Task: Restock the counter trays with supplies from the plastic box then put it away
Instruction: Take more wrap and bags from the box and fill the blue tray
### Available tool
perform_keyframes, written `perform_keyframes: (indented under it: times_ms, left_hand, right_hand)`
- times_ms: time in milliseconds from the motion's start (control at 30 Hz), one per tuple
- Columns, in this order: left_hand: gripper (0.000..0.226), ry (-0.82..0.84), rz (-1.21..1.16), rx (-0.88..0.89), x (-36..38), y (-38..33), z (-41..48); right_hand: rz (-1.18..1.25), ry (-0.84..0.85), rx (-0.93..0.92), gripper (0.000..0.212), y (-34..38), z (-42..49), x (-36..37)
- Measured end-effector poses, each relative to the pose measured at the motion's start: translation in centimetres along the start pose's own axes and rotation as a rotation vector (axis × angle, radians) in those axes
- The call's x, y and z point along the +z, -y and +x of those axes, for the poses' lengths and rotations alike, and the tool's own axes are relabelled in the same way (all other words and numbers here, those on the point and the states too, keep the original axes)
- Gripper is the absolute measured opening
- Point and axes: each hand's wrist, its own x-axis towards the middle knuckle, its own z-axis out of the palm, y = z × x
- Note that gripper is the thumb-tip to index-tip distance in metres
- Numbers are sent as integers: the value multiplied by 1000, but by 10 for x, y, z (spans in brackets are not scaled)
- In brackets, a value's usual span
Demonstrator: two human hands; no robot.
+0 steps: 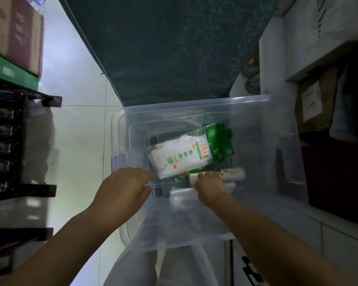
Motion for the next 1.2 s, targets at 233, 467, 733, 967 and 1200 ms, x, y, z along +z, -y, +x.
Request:
perform_keyframes:
  times_ms: [233, 467, 733, 967, 1200]
  left_hand:
    - [24, -18, -65, -72, -7, -14, 0]
    - [82, -163, -795, -402, -28, -41, 28]
    - [25, -443, -770, -462, -46, -14, 28]
    - [12, -573, -774, -562, -46, 19, 25]
    - [14, -525, -769, -555, -42, 17, 25]
  right_hand:
    - [839, -349, 168, 31, -15, -44, -63]
    - [1622, -451, -103, 27, 12, -67, -112]
    - [1481, -180, -250, 17, 1, -27, -105]
    - [209, -328, -80, 72, -20, 60, -69]
    - [-23, -479, -44, 13, -29, 37, -50]
